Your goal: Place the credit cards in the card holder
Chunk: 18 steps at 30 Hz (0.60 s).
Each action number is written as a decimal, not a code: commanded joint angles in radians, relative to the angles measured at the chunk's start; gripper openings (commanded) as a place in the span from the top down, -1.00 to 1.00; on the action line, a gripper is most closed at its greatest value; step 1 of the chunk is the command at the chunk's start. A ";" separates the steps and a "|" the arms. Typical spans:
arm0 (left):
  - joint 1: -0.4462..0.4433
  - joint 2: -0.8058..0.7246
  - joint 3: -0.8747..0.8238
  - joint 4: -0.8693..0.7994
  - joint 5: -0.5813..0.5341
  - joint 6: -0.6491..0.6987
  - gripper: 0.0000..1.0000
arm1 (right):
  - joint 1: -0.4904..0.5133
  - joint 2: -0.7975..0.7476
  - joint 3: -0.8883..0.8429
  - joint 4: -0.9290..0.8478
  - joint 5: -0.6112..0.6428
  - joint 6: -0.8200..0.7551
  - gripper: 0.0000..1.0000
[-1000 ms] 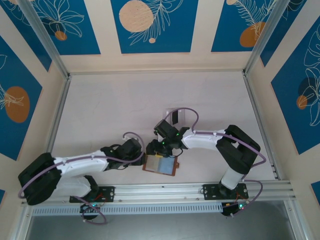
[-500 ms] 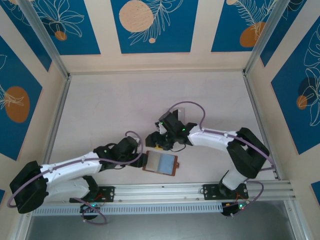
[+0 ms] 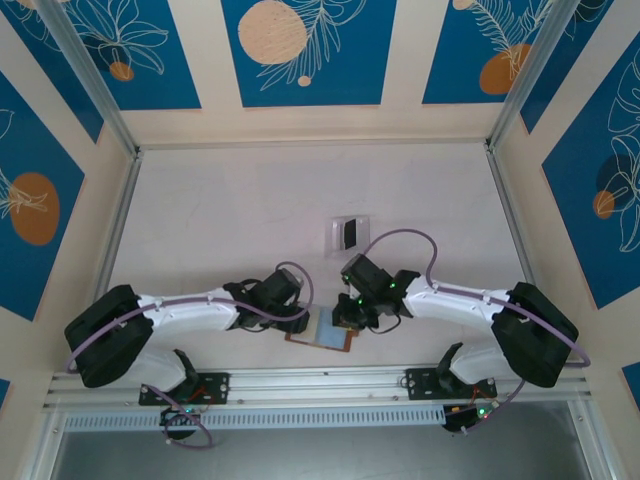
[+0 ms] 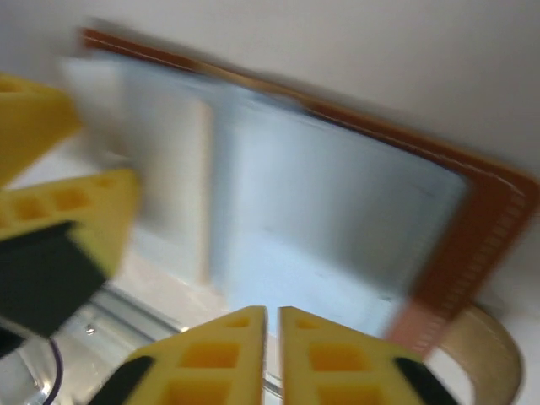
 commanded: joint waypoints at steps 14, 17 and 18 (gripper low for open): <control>-0.027 0.050 -0.034 0.072 -0.031 -0.062 -0.14 | -0.132 0.198 0.051 -0.009 0.163 -0.053 0.80; -0.027 0.050 -0.039 0.064 -0.051 -0.080 -0.13 | -0.125 0.122 0.057 -0.052 0.185 -0.064 0.77; -0.027 0.045 -0.046 0.063 -0.055 -0.087 -0.12 | -0.124 0.083 0.059 -0.073 0.195 -0.068 0.72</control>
